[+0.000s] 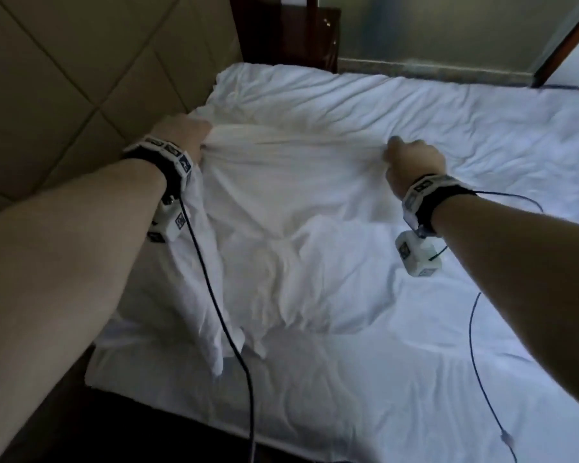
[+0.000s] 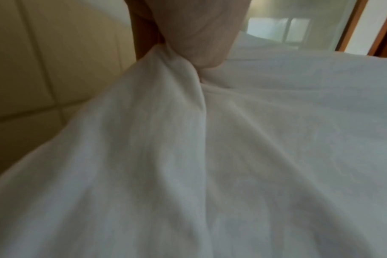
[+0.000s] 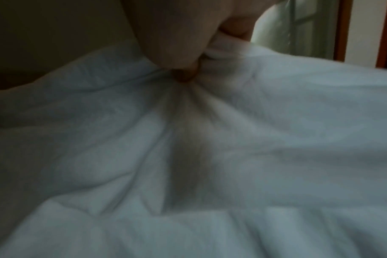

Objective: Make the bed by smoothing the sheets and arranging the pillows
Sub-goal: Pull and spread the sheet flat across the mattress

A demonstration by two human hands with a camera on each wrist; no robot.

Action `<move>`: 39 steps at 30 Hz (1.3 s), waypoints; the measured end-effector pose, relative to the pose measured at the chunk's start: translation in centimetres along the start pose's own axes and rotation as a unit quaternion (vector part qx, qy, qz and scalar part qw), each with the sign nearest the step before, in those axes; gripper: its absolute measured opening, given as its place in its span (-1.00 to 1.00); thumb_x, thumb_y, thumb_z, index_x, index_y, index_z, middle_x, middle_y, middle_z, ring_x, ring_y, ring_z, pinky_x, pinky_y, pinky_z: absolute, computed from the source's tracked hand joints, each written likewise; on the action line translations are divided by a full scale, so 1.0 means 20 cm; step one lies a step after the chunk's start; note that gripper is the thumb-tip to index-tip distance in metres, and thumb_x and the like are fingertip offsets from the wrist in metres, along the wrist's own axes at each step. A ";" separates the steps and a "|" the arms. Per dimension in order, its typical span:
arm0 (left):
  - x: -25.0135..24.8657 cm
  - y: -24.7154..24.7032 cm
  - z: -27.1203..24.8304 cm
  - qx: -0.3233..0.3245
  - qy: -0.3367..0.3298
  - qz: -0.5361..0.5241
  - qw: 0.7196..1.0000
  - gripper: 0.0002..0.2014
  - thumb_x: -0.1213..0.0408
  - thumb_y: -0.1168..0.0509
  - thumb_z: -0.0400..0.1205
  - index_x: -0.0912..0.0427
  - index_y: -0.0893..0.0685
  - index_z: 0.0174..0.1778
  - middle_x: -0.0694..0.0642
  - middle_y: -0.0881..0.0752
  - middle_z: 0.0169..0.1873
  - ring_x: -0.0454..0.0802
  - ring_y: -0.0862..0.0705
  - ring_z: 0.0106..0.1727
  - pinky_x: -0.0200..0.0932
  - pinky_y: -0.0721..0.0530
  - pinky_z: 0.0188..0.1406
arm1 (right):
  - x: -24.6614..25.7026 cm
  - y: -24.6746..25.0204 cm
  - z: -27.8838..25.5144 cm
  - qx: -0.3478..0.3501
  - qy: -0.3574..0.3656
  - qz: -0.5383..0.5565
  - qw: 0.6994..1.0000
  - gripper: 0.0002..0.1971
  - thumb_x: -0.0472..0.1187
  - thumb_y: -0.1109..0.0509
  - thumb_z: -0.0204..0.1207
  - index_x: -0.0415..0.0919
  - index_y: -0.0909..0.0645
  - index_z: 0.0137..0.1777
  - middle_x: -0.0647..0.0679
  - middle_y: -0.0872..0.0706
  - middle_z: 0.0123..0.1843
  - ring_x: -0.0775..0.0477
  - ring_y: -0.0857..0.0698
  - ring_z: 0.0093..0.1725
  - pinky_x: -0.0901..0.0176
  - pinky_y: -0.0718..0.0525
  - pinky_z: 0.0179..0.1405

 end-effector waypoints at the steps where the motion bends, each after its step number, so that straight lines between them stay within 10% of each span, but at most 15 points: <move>1: 0.03 0.13 0.07 -0.037 0.011 0.011 0.999 -0.78 0.35 -0.19 0.70 0.29 -0.57 0.23 0.47 -0.65 0.09 0.40 -0.68 0.08 0.09 -0.65 -0.03 | 0.00 0.09 0.10 -0.040 -0.007 0.000 0.999 -0.68 -0.38 -0.18 0.57 -0.34 -0.45 0.31 -0.48 -0.63 0.12 -0.54 -0.64 0.09 -0.15 -0.52 -0.08; 4: 0.11 0.34 0.23 -0.140 0.058 -0.019 0.988 -0.79 0.35 -0.22 0.68 0.29 -0.53 0.22 0.49 -0.67 0.05 0.47 -0.69 0.07 0.19 -0.63 -0.03 | -0.01 0.23 0.33 -0.099 -0.028 -0.002 0.995 -0.60 -0.43 -0.14 0.55 -0.38 -0.39 0.40 -0.50 -0.64 0.16 -0.52 -0.60 0.21 -0.19 -0.53 0.18; 7: 0.12 0.23 0.34 -0.121 0.102 -0.124 0.980 -0.38 0.00 -0.26 0.68 0.15 -0.25 0.60 0.32 -0.40 0.54 0.32 -0.37 0.55 0.42 -0.30 0.48 | -0.02 0.14 0.46 -0.092 -0.027 0.003 0.995 -0.41 -0.39 -0.21 0.53 -0.33 -0.23 0.58 -0.39 -0.50 0.45 -0.39 -0.25 0.61 -0.25 -0.11 0.63; 9: 0.09 0.04 0.35 -0.075 0.113 -0.115 0.984 -0.12 -0.30 -0.16 0.61 0.06 0.05 0.72 0.14 -0.06 0.71 0.18 -0.03 0.71 0.47 0.04 0.55 | 0.01 -0.02 0.48 -0.044 -0.021 -0.008 0.999 -0.25 -0.26 -0.34 0.51 -0.24 -0.07 0.66 -0.28 -0.28 0.62 -0.34 -0.06 0.68 -0.30 -0.01 0.65; 17: 0.07 -0.91 -0.16 0.094 0.083 -0.106 0.986 -0.16 -0.35 0.04 0.64 -0.01 0.18 0.72 0.01 0.17 0.72 0.06 0.13 0.72 0.40 0.09 0.61 | 0.26 -0.68 0.18 0.168 0.049 -0.064 0.982 -0.08 -0.21 -0.37 0.52 -0.08 0.16 0.73 -0.21 0.07 0.74 -0.28 0.05 0.71 -0.24 0.00 0.67; 24: 0.39 -1.45 -0.63 0.188 0.037 -0.099 0.976 0.19 -0.58 -0.11 0.38 -0.01 0.40 0.67 0.01 0.40 0.67 0.07 0.30 0.70 0.47 0.23 0.56 | 0.87 -0.87 -0.06 0.112 0.290 -0.144 0.939 0.25 -0.31 -0.53 0.38 0.13 0.49 0.65 -0.26 0.30 0.72 -0.32 0.13 0.71 -0.37 0.04 0.63; 30: 0.64 -1.78 -0.70 0.192 0.049 -0.099 0.975 0.26 -0.36 -0.36 0.41 -0.09 0.57 0.59 0.08 0.47 0.64 0.12 0.30 0.70 0.54 0.11 0.54 | 1.54 -1.20 -0.33 0.134 0.414 -0.212 0.875 0.29 -0.23 -0.56 0.33 0.18 0.51 0.63 -0.22 0.47 0.68 -0.36 0.24 0.69 -0.65 0.13 0.50; 35: 0.75 -2.01 -0.65 0.158 0.074 -0.122 0.977 0.28 -0.03 -0.52 0.43 -0.03 0.48 0.63 0.16 0.42 0.66 0.19 0.25 0.70 0.57 0.01 0.53 | 1.82 -1.42 -0.36 0.163 0.331 -0.186 0.911 -0.11 -0.30 -0.04 0.49 0.22 0.39 0.67 -0.20 0.36 0.72 -0.42 0.19 0.69 -0.69 -0.04 0.45; 39: 0.79 -2.09 -0.59 0.159 0.058 -0.129 0.977 0.10 0.03 -0.39 0.57 0.10 0.41 0.66 0.21 0.35 0.67 0.27 0.18 0.70 0.52 0.01 0.53 | 1.86 -1.49 -0.30 0.184 0.295 -0.166 0.923 -0.01 -0.56 -0.10 0.47 0.16 0.37 0.68 -0.20 0.35 0.72 -0.47 0.13 0.68 -0.52 -0.18 0.54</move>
Point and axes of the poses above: each hand's wrist, its own z-axis towards the middle knuckle, its own y-axis out of the back of the hand, x = y × z, the point moved 3 cm from there along z, towards the middle knuckle
